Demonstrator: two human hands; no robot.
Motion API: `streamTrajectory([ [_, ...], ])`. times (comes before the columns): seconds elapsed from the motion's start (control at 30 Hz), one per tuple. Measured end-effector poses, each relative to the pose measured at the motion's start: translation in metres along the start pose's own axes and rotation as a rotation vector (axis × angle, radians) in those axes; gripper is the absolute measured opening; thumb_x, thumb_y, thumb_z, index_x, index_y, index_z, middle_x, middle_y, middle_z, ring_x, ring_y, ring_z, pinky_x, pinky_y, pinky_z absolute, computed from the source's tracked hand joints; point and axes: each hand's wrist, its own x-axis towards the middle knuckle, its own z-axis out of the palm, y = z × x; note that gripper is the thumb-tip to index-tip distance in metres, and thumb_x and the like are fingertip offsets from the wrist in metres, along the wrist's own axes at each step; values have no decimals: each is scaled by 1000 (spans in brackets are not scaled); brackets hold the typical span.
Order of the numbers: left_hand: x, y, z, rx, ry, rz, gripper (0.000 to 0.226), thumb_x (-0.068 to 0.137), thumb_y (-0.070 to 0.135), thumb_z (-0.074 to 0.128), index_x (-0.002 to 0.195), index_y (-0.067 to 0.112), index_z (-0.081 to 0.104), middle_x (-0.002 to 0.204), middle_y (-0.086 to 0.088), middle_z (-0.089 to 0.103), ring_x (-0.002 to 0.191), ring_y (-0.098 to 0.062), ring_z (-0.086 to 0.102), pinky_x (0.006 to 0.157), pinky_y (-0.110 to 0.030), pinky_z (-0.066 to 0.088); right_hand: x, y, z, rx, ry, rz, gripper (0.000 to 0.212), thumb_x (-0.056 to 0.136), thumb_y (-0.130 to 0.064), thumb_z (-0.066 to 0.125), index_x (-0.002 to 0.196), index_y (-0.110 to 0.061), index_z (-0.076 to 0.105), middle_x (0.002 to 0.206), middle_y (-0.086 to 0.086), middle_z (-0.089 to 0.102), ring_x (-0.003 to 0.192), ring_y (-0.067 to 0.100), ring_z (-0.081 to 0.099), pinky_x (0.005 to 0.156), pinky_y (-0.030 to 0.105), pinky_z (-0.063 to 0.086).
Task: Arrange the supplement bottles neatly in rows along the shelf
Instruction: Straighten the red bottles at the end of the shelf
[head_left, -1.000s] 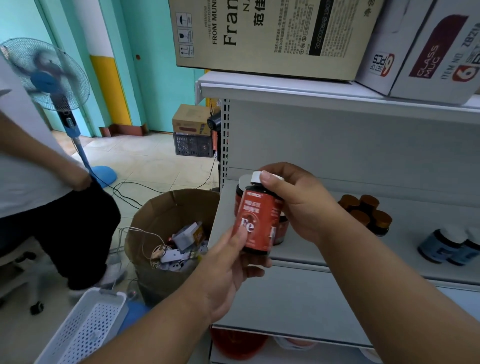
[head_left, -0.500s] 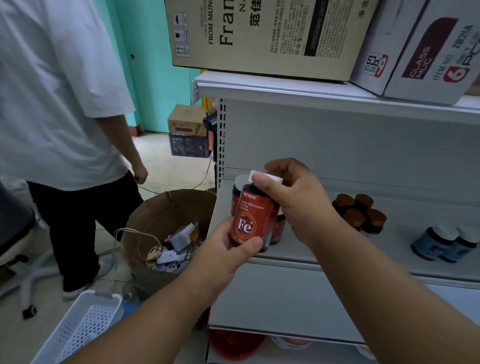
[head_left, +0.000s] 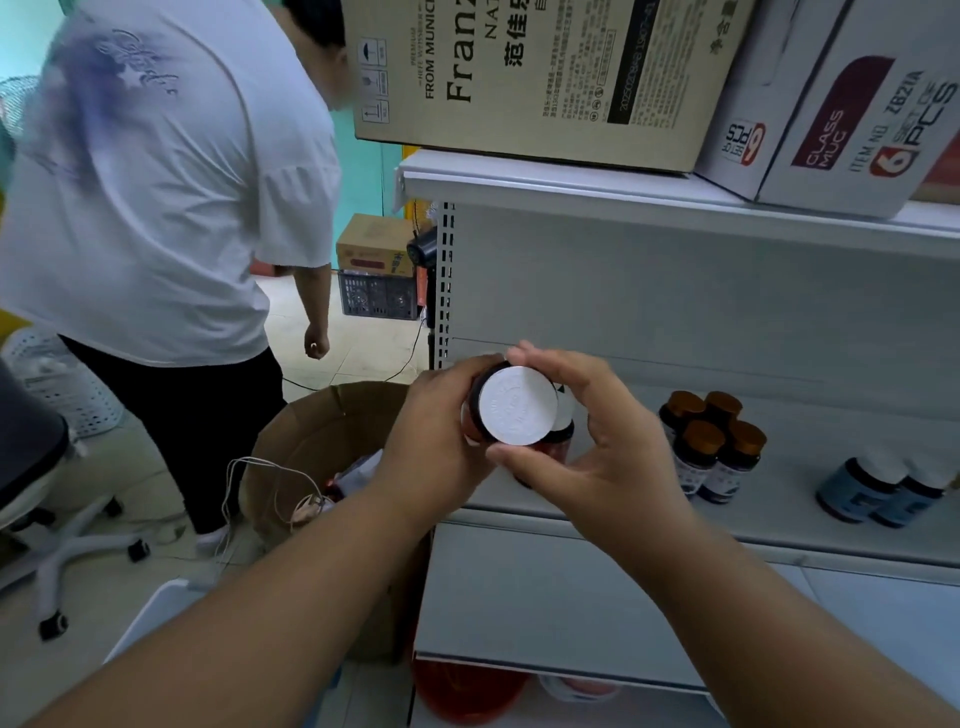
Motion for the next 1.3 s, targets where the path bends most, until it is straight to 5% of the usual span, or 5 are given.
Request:
streamTrajectory([
  [0.23,-30,20,-12,-320,-449,-369,77,58,73,79,123,38,57,112,13,70,104,-8,66,98,-42,53,42,5,-15,184,-29,655,44,73,-49,77,105,-21,64,93,-4,73,79,12,71,71,34,60],
  [0.47,-13,66,-26,-675,-448,-749,69,72,71,58,110,14,67,92,-17,75,78,-28,66,85,-40,50,66,32,-9,548,-173,1074,51,79,-46,73,112,-8,64,97,14,73,93,32,70,93,48,53],
  [0.7,-10,50,-33,-606,-439,-727,65,74,67,60,113,15,67,96,-14,76,86,-28,70,91,-41,51,75,38,0,481,-187,987,54,79,-53,70,110,-9,64,95,12,75,86,28,72,90,46,55],
  [0.97,-5,-31,-20,-38,-326,-312,55,90,50,64,141,38,45,127,12,62,117,-11,57,86,-27,43,83,21,13,-208,-265,495,44,75,-44,76,113,-29,59,108,-9,65,95,10,63,83,33,55],
  [1.3,-28,-113,29,717,-605,-80,101,89,80,22,157,12,-10,165,-10,-17,151,-29,-16,123,-49,-2,61,59,59,-737,-353,386,49,85,-47,62,127,-25,52,118,8,56,112,25,48,88,32,37],
])
